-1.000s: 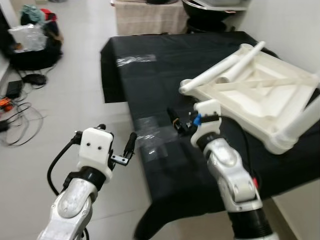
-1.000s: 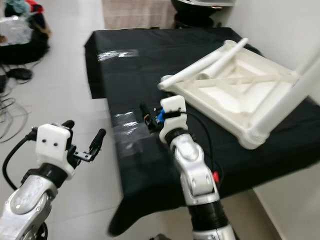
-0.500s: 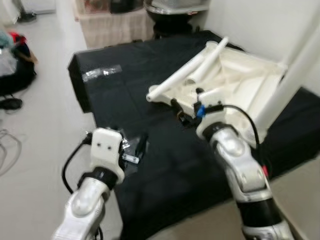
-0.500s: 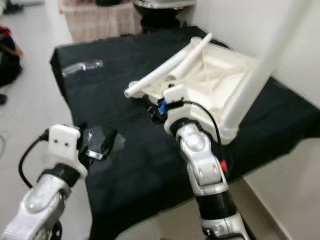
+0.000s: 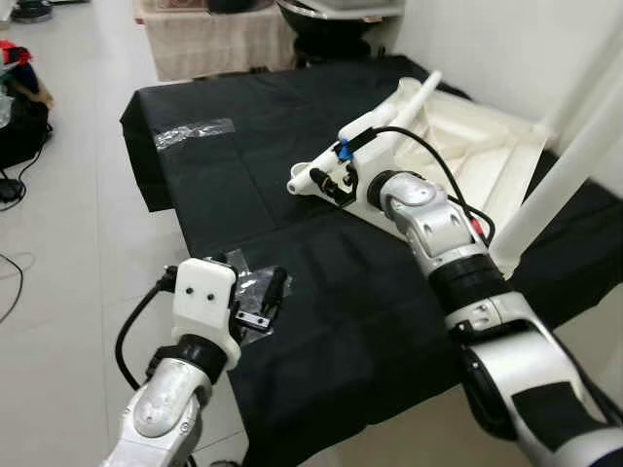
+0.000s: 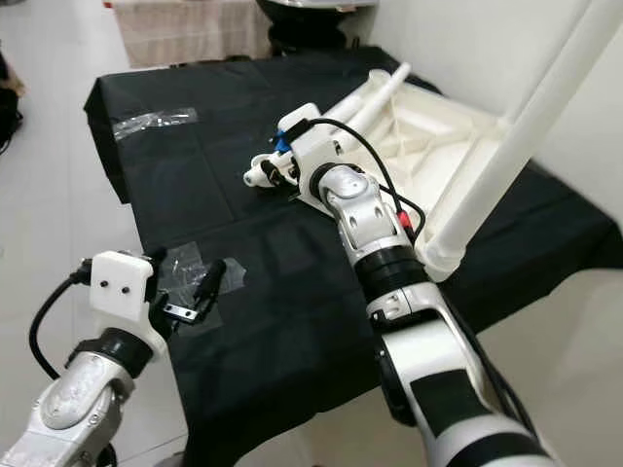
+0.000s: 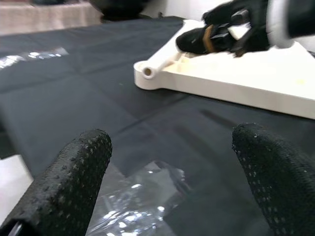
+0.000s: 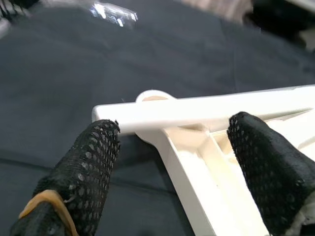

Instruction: Building children table

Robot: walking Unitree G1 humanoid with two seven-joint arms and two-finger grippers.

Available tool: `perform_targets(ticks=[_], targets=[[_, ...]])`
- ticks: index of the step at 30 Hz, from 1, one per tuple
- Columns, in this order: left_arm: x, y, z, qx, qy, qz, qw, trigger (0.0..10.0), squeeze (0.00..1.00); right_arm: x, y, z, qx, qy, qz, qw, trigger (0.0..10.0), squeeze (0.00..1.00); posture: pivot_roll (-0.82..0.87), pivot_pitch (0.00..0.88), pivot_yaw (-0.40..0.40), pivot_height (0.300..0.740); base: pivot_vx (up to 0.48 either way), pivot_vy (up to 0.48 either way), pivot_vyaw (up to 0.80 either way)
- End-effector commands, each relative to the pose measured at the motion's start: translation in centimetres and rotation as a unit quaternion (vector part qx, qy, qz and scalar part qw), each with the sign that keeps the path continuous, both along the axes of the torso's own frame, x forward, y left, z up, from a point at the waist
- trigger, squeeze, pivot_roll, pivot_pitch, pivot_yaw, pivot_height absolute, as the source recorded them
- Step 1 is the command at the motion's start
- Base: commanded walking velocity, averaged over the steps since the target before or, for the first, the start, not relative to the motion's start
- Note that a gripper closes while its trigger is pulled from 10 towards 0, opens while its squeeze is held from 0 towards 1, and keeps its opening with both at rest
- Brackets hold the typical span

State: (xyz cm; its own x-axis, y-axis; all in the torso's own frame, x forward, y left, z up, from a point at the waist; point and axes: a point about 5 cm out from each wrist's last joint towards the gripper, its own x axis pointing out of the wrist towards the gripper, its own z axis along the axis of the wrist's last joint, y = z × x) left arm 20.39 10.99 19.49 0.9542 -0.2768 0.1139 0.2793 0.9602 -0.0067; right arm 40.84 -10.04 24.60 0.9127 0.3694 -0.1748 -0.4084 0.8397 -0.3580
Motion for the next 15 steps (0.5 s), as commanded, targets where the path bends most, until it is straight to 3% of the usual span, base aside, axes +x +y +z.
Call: perform_targets(ticks=[1, 5, 11, 15], targets=[[-0.9, -0.6, 0.1, -0.011, 0.01, -0.021, 1.0, 10.0, 0.0, 0.4, -0.3, -0.5, -0.014, 0.019, -0.016, 1.0, 10.0, 0.0, 0.05, 0.234, -0.12, 0.74, 0.0, 0.0, 0.0], [-1.3, -0.7, 0.1, -0.013, 0.013, -0.027, 0.999, 10.0, 0.0, 0.6, -0.5, -0.8, -0.029, 0.029, -0.021, 0.999, 10.0, 0.0, 0.05, 0.234, -0.12, 0.74, 0.0, 0.0, 0.0], [-1.9, -0.7, -0.1, -0.014, 0.031, -0.028, 0.999, 10.0, 0.0, 1.1, -3.3, -2.1, -0.078, 0.083, -0.028, 0.993, 10.0, 0.0, 0.04, 0.277, -0.126, 0.74, 0.0, 0.0, 0.0], [-2.1, -0.9, 0.0, -0.016, 0.032, -0.029, 0.999, 10.0, 0.0, 1.1, -3.8, -2.3, -0.084, 0.086, -0.037, 0.992, 10.0, 0.0, 0.03, 0.279, -0.132, 0.74, 0.0, 0.0, 0.0]])
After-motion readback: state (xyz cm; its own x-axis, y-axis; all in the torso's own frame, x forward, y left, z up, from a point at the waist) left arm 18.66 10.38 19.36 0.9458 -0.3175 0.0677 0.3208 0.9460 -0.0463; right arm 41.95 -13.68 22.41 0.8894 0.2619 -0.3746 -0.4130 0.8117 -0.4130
